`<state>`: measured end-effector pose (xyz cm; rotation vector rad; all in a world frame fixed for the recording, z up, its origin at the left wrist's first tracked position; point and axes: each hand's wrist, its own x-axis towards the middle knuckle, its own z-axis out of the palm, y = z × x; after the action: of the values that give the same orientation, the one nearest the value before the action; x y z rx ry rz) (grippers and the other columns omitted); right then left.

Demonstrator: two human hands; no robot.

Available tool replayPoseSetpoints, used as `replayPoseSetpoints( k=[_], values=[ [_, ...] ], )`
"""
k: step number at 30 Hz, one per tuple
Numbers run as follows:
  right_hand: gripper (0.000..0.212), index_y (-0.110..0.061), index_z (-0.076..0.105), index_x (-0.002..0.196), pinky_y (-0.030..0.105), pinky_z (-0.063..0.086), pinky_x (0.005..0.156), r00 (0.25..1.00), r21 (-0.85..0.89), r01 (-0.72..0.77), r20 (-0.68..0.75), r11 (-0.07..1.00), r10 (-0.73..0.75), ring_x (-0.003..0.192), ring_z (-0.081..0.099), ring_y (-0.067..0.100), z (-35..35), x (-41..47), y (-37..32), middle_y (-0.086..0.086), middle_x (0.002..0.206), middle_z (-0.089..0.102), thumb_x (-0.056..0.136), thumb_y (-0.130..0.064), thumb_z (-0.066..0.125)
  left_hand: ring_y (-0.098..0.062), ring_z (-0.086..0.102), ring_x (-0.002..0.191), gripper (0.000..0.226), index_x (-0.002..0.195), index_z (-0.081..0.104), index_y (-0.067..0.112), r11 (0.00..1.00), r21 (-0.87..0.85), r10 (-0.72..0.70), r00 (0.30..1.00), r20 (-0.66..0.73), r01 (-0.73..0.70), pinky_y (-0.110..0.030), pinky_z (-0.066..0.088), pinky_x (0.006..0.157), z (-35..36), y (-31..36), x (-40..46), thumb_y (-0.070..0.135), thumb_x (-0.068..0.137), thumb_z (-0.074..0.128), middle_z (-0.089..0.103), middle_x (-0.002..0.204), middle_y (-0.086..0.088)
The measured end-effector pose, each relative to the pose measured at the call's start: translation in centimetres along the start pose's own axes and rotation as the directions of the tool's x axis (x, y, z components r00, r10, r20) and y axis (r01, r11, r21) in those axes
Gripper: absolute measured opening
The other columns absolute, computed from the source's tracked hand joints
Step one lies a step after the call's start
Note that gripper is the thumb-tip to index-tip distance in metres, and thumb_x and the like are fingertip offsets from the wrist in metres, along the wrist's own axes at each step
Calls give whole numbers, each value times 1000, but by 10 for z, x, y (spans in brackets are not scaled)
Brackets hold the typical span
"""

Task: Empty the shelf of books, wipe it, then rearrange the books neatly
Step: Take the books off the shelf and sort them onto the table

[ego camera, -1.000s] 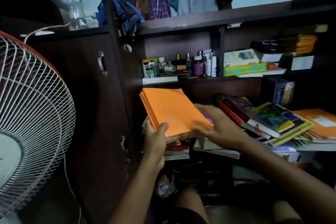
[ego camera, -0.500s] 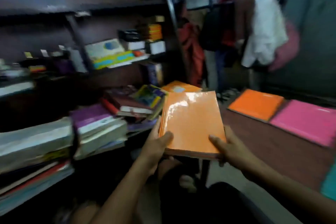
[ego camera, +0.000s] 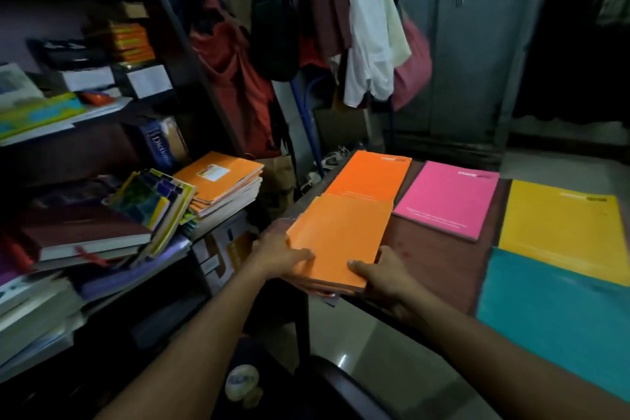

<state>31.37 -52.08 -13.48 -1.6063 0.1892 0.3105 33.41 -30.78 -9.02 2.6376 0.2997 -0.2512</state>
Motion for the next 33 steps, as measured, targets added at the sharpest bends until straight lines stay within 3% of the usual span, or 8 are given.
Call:
replayPoseSetpoints(
  k=[2, 5, 10, 15, 20, 23, 29, 33],
  values=[
    [38, -3, 51, 122, 30, 54, 55, 1000, 27, 5, -14, 1000, -5, 90, 69, 29, 0, -3, -1, 18, 111, 67, 91, -8, 71, -31, 28, 145, 86, 148, 45, 14, 988, 153, -19, 999, -26, 23, -45, 29, 117, 15, -2, 3, 71, 86, 57, 30, 159, -10],
    [30, -6, 52, 120, 24, 51, 46, 999, 114, 10, -37, 993, -6, 81, 67, 23, -8, -24, -6, 16, 110, 67, 94, -3, 67, -30, 33, 144, 73, 141, 50, 19, 981, 192, 17, 999, -42, -9, -62, 13, 120, 28, 7, -11, 72, 91, 46, 37, 155, -7],
    [33, -9, 53, 121, 23, 55, 57, 994, 146, 99, -58, 984, -92, 86, 71, 20, -48, -68, -2, 11, 109, 71, 93, -4, 69, -28, 52, 122, 72, 137, 53, 17, 991, -73, 112, 994, -6, -112, -46, 45, 105, 46, 29, -46, 69, 88, 57, 52, 138, -5],
    [31, -12, 56, 124, 37, 60, 65, 998, -22, 49, -43, 999, -50, 88, 73, 27, -102, -111, 15, 14, 108, 72, 95, -11, 67, -29, 40, 130, 68, 136, 49, 15, 963, 77, 258, 966, -4, -257, -42, 41, 105, 83, 63, -79, 65, 91, 57, 46, 141, -6],
    [40, -13, 44, 126, 34, 56, 48, 998, -328, -49, 27, 943, 61, 56, 70, 31, -119, -122, 2, 22, 85, 72, 96, -23, 68, -30, 36, 133, 70, 143, 42, 16, 936, 111, 337, 941, -24, -333, -40, 35, 109, 92, 64, -84, 64, 93, 55, 39, 147, -5],
    [35, -14, 45, 127, 36, 58, 49, 999, -220, -37, -20, 975, 34, 59, 72, 29, -128, -121, -7, 22, 96, 69, 97, -15, 65, -31, 33, 137, 72, 146, 41, 23, 902, 114, 414, 909, 44, -416, -41, 30, 113, 87, 52, -76, 70, 91, 51, 39, 148, -2],
    [26, -17, 49, 124, 44, 62, 62, 997, 58, -4, -82, 998, 8, 82, 75, 34, -128, -129, -2, 16, 116, 64, 101, -9, 57, -31, 20, 148, 76, 150, 33, 31, 882, 243, 395, 915, 85, -404, -60, 15, 118, 81, 45, -73, 79, 92, 30, 30, 161, 6],
    [24, -17, 51, 121, 41, 61, 61, 991, -44, 68, -109, 997, -73, 75, 73, 29, -130, -133, -9, 17, 102, 71, 99, -14, 61, -31, 27, 146, 77, 155, 23, 33, 864, 282, 427, 904, 28, -417, -53, 25, 117, 82, 37, -70, 77, 93, 31, 21, 165, -2]
  ],
)
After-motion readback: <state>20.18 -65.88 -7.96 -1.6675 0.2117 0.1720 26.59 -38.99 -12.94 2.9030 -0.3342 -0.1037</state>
